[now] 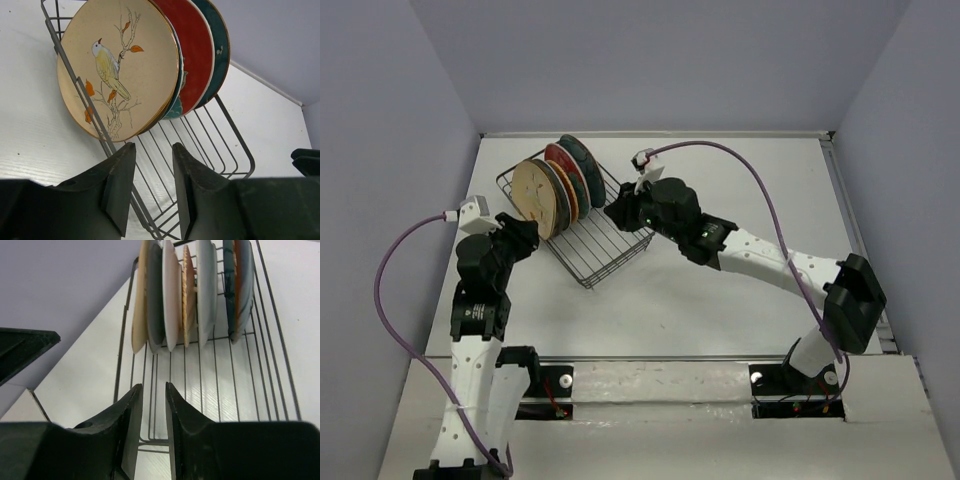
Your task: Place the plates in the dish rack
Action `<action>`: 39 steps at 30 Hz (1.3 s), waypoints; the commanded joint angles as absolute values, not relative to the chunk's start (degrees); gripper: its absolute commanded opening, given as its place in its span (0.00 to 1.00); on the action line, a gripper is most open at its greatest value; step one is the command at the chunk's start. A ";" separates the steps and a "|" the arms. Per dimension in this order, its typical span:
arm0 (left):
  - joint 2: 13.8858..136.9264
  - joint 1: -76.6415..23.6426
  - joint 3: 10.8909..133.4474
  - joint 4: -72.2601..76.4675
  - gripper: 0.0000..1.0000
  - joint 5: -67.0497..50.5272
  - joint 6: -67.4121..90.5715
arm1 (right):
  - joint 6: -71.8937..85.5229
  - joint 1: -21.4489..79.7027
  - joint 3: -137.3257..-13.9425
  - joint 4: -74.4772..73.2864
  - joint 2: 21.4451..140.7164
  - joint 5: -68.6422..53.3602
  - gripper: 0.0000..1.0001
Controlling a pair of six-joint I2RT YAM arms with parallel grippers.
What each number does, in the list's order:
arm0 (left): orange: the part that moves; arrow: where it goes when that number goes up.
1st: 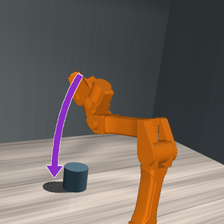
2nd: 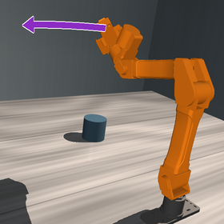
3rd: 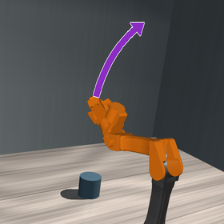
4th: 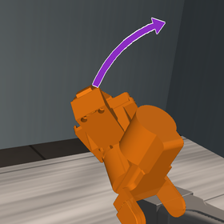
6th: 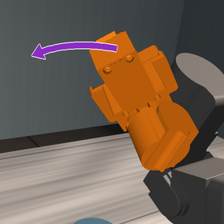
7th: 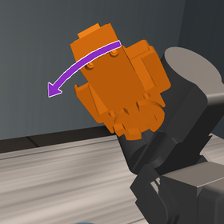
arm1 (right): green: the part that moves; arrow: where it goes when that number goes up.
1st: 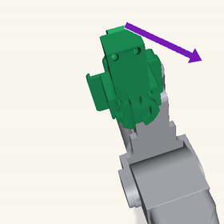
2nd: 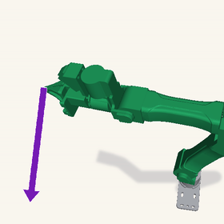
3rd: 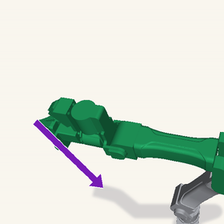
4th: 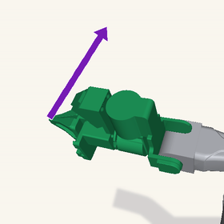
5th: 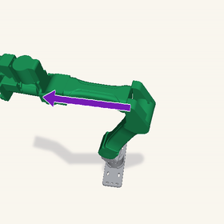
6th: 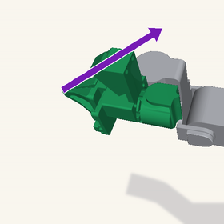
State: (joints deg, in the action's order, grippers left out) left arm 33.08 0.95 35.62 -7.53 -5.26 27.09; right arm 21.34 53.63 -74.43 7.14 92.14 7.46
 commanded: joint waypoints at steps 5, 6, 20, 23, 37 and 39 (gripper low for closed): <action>42.35 0.35 39.63 -5.36 0.42 -7.56 25.31 | 21.02 39.12 -73.12 -2.17 90.35 -9.05 0.50; 43.49 0.35 40.16 -5.62 0.42 -7.04 25.23 | 18.22 37.81 -74.87 -4.72 91.48 -9.57 0.51; 27.45 -9.32 36.39 -3.17 0.99 -10.54 21.01 | 20.12 36.04 -60.92 -0.81 73.17 -4.84 0.92; 22.17 -9.23 35.43 -2.55 0.99 -11.78 19.78 | 20.22 36.04 -55.92 1.66 63.59 -1.85 1.00; 16.52 -9.32 34.01 1.93 0.99 -19.33 18.72 | 17.84 36.04 -38.25 6.85 34.21 10.00 1.00; 16.26 -9.32 33.84 2.46 0.99 -19.86 18.72 | 17.93 36.04 -36.83 7.99 32.79 11.59 0.99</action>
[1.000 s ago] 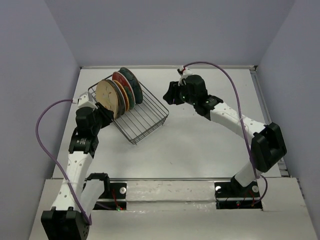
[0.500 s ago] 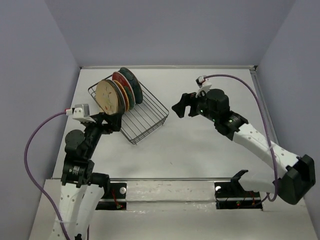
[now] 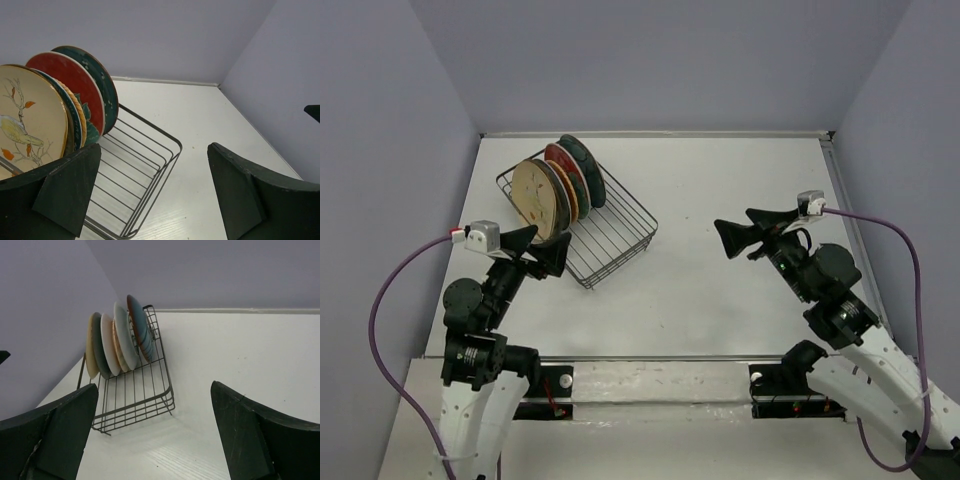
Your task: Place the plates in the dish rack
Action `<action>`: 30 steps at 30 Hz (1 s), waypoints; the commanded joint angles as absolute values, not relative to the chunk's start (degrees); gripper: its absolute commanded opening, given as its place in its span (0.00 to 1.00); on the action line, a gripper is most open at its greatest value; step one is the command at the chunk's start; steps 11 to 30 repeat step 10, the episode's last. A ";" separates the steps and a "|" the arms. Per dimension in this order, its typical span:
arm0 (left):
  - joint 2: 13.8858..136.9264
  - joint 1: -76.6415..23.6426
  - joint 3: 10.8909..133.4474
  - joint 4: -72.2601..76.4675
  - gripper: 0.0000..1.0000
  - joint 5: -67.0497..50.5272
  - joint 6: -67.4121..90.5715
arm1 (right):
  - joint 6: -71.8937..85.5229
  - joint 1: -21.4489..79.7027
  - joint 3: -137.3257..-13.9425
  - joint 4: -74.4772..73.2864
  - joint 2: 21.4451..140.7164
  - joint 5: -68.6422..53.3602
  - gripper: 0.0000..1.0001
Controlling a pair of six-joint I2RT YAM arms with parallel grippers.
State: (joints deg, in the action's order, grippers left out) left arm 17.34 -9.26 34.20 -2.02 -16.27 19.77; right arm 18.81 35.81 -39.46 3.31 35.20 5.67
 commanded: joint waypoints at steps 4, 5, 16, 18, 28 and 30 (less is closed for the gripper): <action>16.52 -9.23 33.66 2.90 0.99 -20.74 18.55 | 18.02 36.04 -35.68 8.96 32.34 11.52 0.97; 16.52 -9.32 33.58 3.25 0.99 -21.35 18.54 | 18.10 36.04 -35.86 8.88 32.69 11.25 0.97; 15.91 -9.32 33.49 3.34 0.99 -21.53 18.19 | 18.81 36.04 -35.68 8.96 34.10 11.34 0.96; 15.91 -9.32 33.49 3.34 0.99 -21.53 18.19 | 18.81 36.04 -35.68 8.96 34.10 11.34 0.96; 15.91 -9.32 33.49 3.34 0.99 -21.53 18.19 | 18.81 36.04 -35.68 8.96 34.10 11.34 0.96; 15.91 -9.32 33.49 3.34 0.99 -21.53 18.19 | 18.81 36.04 -35.68 8.96 34.10 11.34 0.96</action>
